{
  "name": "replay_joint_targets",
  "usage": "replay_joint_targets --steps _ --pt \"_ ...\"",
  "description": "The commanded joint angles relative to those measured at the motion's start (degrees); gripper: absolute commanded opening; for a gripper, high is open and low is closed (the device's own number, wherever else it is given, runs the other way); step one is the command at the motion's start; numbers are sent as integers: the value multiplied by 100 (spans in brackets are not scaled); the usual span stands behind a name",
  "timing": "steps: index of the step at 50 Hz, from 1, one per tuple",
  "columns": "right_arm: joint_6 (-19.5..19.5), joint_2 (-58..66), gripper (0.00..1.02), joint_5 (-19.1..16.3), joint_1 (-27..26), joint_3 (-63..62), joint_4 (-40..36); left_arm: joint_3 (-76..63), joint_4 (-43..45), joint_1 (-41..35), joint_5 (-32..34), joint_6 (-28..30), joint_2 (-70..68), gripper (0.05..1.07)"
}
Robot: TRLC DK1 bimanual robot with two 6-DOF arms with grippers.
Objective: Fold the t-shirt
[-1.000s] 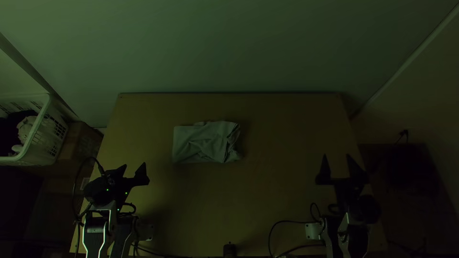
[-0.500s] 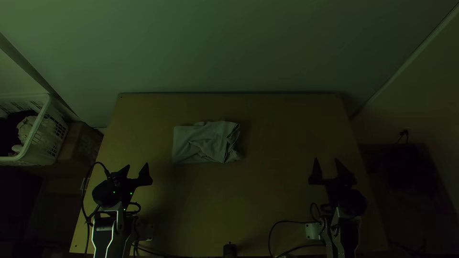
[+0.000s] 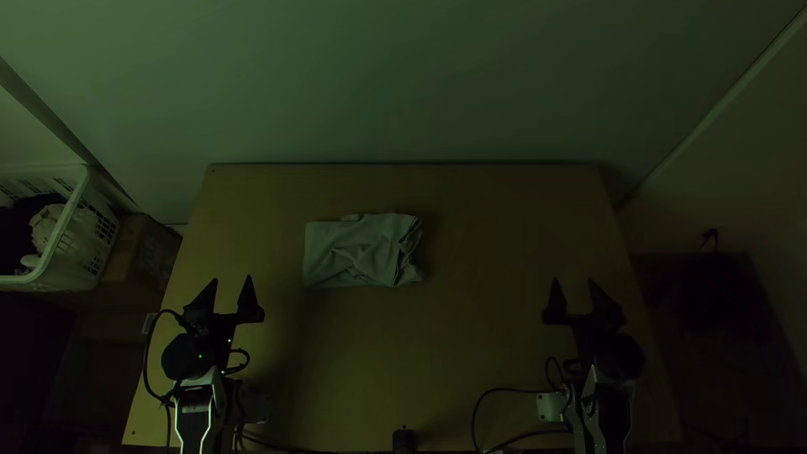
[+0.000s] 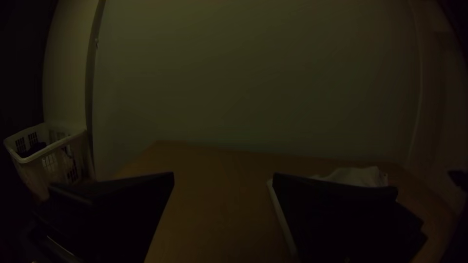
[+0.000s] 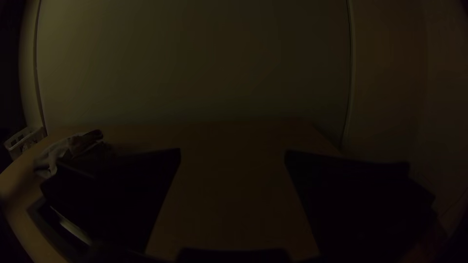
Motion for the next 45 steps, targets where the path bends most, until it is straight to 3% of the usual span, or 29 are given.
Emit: replay_joint_targets --steps 1,16,45 --pt "102 -25 98 9 -4 -56 -98 -279 161 12 29 170 -146 103" --pt "93 -25 98 9 -4 -56 -98 -262 -498 161 11 469 -119 103" --pt "102 -25 98 18 -4 -56 -98 -253 -498 161 11 469 -119 103"
